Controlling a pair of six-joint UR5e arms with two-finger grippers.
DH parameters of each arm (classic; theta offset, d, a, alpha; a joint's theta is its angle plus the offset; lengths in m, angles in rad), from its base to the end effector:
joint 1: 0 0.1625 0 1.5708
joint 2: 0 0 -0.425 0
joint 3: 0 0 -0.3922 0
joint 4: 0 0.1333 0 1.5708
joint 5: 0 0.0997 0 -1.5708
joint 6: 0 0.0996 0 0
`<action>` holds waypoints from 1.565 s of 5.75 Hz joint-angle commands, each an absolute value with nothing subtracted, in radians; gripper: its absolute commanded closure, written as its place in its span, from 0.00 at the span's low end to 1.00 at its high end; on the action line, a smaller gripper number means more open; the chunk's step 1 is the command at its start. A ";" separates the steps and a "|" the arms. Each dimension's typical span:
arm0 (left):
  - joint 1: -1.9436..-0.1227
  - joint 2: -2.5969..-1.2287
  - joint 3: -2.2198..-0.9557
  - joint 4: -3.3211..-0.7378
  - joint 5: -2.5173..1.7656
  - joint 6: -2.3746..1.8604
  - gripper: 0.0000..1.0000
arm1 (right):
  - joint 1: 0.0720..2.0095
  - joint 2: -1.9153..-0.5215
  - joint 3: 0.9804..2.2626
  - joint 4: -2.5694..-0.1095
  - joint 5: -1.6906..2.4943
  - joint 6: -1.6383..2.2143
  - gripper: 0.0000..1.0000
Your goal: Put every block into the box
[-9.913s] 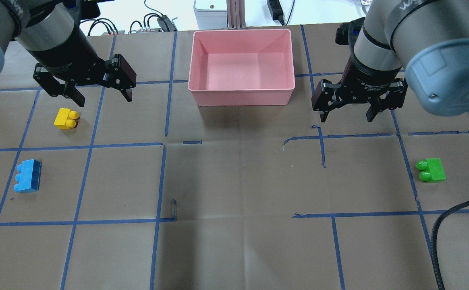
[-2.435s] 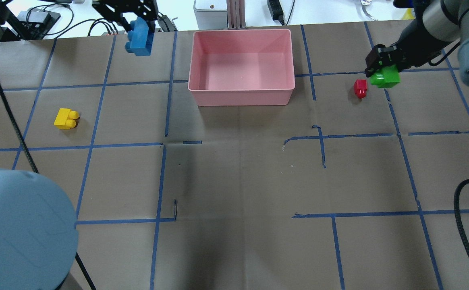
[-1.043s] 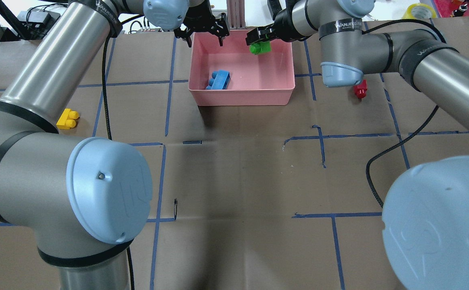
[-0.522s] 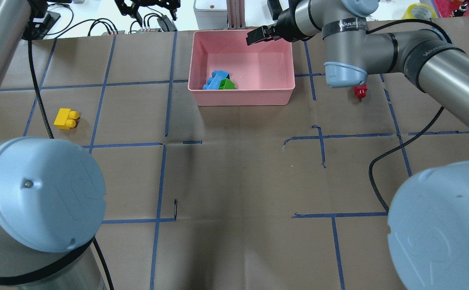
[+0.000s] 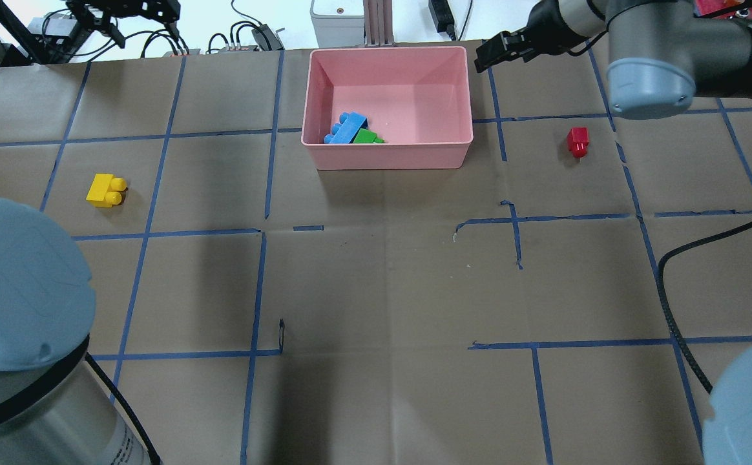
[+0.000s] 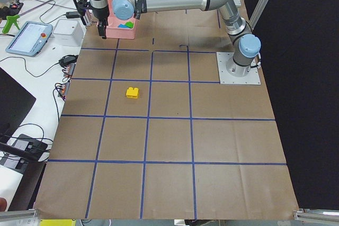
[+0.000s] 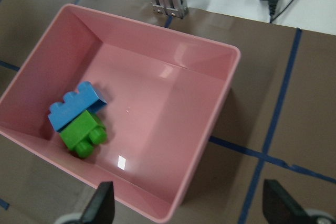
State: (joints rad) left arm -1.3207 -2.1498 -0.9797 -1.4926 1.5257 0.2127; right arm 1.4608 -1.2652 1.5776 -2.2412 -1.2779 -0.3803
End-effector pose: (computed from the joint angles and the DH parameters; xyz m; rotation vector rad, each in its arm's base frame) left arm 0.0479 -0.7443 0.4329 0.0551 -3.1142 0.1531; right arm 0.0922 -0.6419 0.3929 -0.4648 2.8468 -0.6094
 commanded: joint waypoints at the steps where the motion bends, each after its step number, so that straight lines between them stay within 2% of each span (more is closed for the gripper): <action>1: -1.159 -2.065 -1.117 -1.494 1.531 0.453 0.00 | 1.427 -1.292 1.582 -2.113 -1.608 -0.353 0.00; 3: -1.080 -2.056 -1.276 -1.363 1.581 0.635 0.01 | 1.417 -1.203 1.618 -2.213 -1.664 -0.163 0.01; 5: -1.072 -2.080 -1.440 -1.150 1.580 0.629 0.01 | 1.390 -1.035 1.609 -2.426 -1.643 -0.167 0.01; 9: -1.078 -2.164 -1.502 -1.054 1.569 0.554 0.01 | 1.371 -0.953 1.623 -2.505 -1.577 -0.187 0.01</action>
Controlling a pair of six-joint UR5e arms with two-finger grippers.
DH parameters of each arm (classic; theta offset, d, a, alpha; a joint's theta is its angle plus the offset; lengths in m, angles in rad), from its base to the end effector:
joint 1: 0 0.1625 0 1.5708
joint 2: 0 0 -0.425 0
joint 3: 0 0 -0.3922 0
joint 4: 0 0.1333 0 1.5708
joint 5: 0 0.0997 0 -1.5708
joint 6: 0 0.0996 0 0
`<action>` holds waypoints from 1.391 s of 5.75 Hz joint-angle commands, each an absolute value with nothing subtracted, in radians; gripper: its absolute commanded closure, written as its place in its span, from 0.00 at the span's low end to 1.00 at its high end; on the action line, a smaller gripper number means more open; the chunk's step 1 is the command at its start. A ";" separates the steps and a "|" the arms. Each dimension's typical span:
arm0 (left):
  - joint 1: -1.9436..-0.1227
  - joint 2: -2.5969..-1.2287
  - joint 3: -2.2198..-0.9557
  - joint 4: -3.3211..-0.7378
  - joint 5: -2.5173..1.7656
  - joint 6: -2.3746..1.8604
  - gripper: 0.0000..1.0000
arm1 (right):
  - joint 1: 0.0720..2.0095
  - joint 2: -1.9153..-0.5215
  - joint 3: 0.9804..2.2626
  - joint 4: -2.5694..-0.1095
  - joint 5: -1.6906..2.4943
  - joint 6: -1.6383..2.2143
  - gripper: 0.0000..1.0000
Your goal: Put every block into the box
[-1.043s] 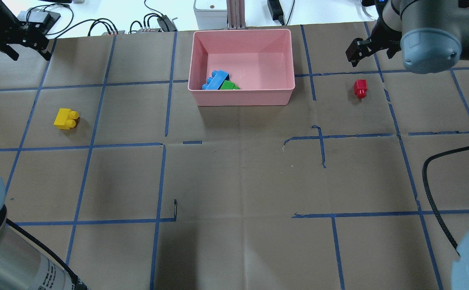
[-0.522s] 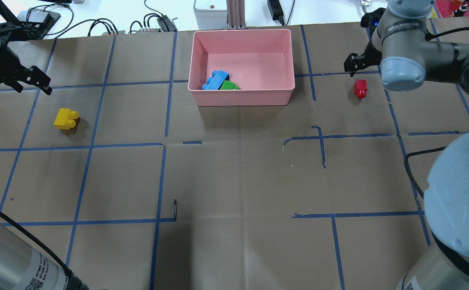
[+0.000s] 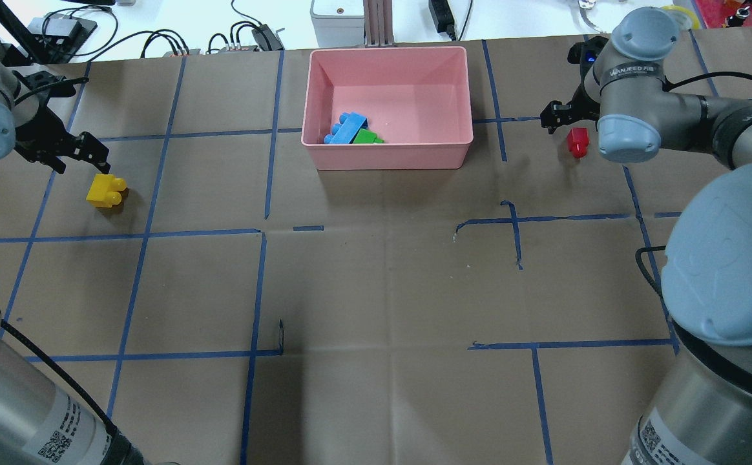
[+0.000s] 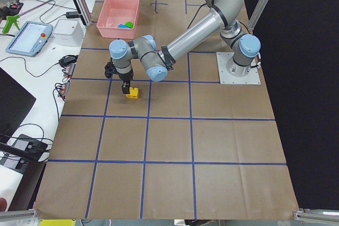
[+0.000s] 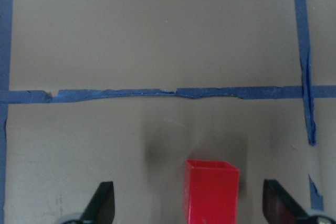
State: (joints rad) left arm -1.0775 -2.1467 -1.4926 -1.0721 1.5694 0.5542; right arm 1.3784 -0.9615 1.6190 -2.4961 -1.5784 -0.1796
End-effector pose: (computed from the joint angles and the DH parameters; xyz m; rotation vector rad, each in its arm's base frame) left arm 0.2025 -0.6585 0.2322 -0.0956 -3.1394 0.0024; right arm 0.0008 -0.6890 0.2017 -0.0211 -3.0583 0.4027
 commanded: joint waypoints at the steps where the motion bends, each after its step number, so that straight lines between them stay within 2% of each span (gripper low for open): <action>1: -1.078 -2.166 -1.523 -1.046 1.569 0.549 0.01 | 1.358 -0.950 1.635 -2.505 -1.578 -0.190 0.01; 2: -1.080 -2.172 -1.558 -1.002 1.569 0.551 0.01 | 1.353 -0.950 1.647 -2.505 -1.580 -0.190 0.01; 4: -1.078 -2.201 -1.601 -0.918 1.569 0.557 0.01 | 1.350 -0.945 1.649 -2.503 -1.582 -0.192 0.19; 5: -1.078 -2.200 -1.600 -0.916 1.571 0.557 0.10 | 1.350 -0.948 1.648 -2.503 -1.582 -0.190 0.45; 6: -1.078 -2.197 -1.597 -0.916 1.577 0.557 0.31 | 1.351 -0.950 1.644 -2.503 -1.580 -0.189 0.70; 7: -1.078 -2.195 -1.594 -0.916 1.580 0.557 0.45 | 1.353 -0.956 1.644 -2.502 -1.578 -0.190 0.90; 8: -1.078 -2.194 -1.585 -0.917 1.582 0.558 0.59 | 1.353 -0.968 1.635 -2.497 -1.578 -0.190 0.95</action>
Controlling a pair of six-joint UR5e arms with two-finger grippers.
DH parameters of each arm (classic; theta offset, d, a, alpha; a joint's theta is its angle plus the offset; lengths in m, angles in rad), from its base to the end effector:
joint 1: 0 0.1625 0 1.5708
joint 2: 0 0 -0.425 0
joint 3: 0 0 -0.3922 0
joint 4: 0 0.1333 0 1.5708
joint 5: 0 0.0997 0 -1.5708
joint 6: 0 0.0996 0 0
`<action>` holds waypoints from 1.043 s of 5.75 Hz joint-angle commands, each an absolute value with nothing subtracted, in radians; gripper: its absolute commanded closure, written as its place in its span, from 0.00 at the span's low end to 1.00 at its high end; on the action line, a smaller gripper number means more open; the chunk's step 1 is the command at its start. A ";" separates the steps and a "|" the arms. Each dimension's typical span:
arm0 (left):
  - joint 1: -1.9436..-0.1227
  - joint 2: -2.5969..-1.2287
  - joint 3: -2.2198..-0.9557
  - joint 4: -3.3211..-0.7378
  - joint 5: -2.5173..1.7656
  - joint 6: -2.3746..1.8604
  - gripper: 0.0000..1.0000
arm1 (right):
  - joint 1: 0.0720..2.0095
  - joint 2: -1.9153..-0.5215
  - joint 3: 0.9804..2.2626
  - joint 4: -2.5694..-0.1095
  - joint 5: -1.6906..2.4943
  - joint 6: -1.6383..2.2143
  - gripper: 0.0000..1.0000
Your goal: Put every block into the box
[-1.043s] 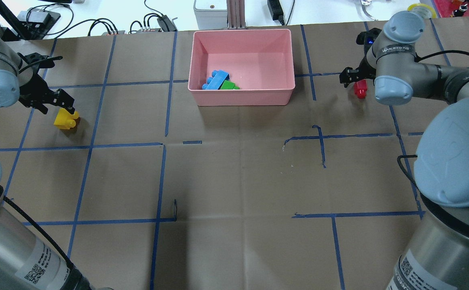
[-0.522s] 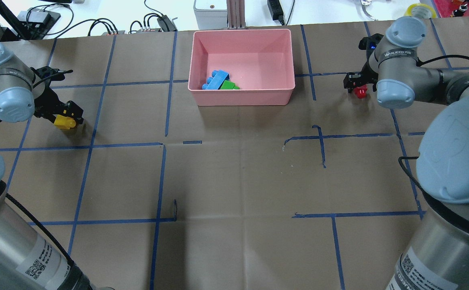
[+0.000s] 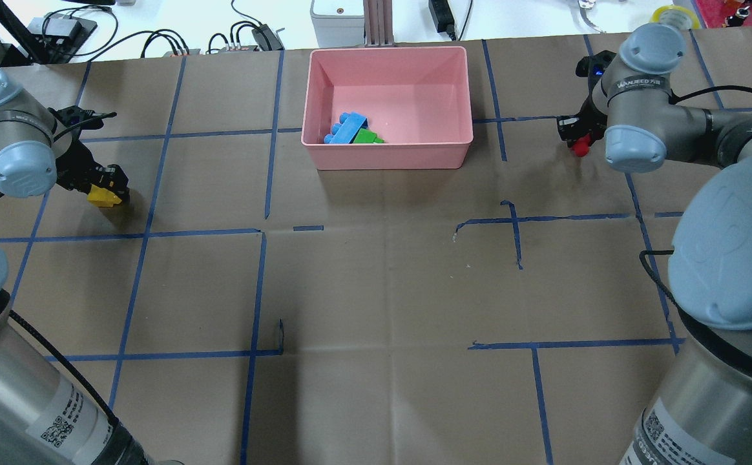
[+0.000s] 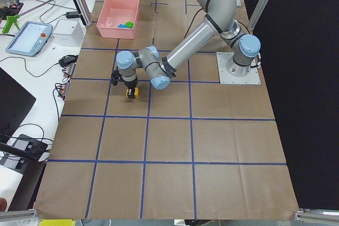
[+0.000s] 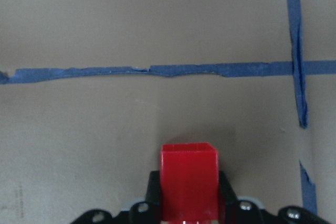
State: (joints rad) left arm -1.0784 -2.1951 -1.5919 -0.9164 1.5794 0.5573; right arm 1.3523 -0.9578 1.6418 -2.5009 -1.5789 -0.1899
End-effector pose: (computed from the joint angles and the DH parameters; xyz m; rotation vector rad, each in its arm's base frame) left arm 0.1964 -0.6463 0.1727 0.1015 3.1280 -0.0054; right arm -0.0158 -0.6822 0.1900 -0.0453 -3.0615 0.3683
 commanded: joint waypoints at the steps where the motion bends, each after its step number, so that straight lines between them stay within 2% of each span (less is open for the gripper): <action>1: -1.078 -2.189 -1.580 -0.923 1.582 0.560 0.71 | 1.354 -1.020 1.629 -2.473 -1.578 -0.192 0.95; 2: -1.080 -2.177 -1.568 -0.934 1.583 0.560 0.78 | 1.365 -1.095 1.612 -2.370 -1.577 -0.180 0.95; 3: -1.081 -2.113 -1.560 -0.954 1.583 0.561 0.81 | 1.403 -1.145 1.545 -2.224 -1.566 -0.164 0.95; 4: -1.083 -2.035 -1.513 -1.108 1.583 0.561 0.81 | 1.484 -1.149 1.466 -2.162 -1.533 -0.070 0.95; 6: -1.095 -2.017 -1.293 -1.401 1.580 0.546 0.81 | 1.650 -1.106 1.384 -2.161 -1.392 0.247 0.93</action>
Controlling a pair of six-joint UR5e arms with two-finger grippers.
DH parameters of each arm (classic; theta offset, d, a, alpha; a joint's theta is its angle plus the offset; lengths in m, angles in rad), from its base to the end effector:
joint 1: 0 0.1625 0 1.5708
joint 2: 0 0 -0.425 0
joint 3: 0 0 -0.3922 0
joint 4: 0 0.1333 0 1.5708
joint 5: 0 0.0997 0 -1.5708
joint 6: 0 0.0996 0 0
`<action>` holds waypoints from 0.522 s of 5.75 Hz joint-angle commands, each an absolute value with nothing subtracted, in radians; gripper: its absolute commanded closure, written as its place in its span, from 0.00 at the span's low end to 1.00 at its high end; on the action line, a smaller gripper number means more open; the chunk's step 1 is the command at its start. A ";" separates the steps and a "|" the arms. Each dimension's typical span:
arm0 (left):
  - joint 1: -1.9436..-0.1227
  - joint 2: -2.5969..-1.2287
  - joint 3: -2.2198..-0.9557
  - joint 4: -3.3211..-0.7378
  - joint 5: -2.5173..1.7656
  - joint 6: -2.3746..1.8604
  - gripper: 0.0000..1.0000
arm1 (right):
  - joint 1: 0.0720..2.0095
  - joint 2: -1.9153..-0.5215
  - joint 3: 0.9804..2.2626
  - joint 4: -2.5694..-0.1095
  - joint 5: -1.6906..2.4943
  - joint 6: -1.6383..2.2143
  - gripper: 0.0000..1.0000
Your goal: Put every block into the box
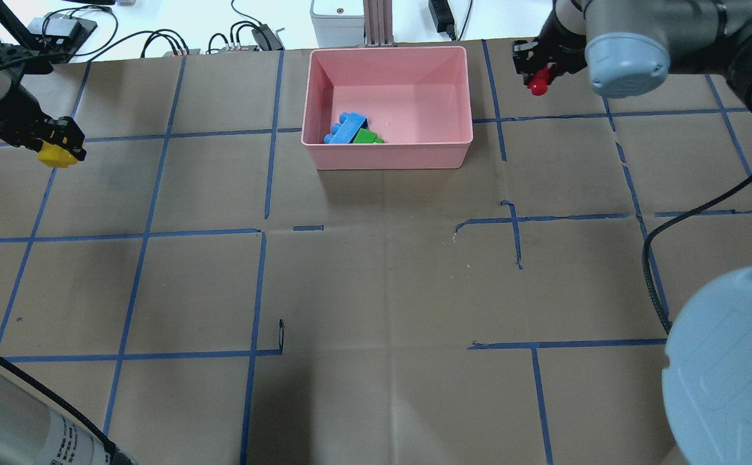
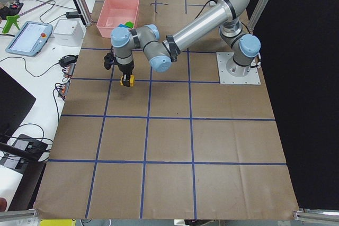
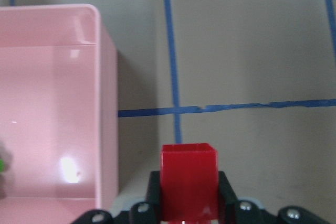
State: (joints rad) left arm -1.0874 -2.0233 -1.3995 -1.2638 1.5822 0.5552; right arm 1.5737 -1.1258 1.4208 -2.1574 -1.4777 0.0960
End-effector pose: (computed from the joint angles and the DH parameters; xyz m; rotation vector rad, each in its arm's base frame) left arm 0.1920 -0.6501 0.3389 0.1117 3.1168 -0.0261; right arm 0.1445 -0.6818 0.3658 0.1193 3.0017 -0.4337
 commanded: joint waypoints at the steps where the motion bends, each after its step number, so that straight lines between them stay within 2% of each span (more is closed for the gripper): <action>1: -1.156 -2.022 -1.185 -1.505 1.577 0.478 0.81 | 1.704 -1.051 1.381 -2.301 -1.329 0.362 0.93; 2: -1.226 -2.035 -1.113 -1.556 1.566 0.353 0.81 | 1.730 -0.990 1.379 -2.412 -1.280 0.411 0.92; 3: -1.299 -2.058 -1.080 -1.562 1.537 0.233 0.81 | 1.735 -0.977 1.381 -2.425 -1.243 0.414 0.54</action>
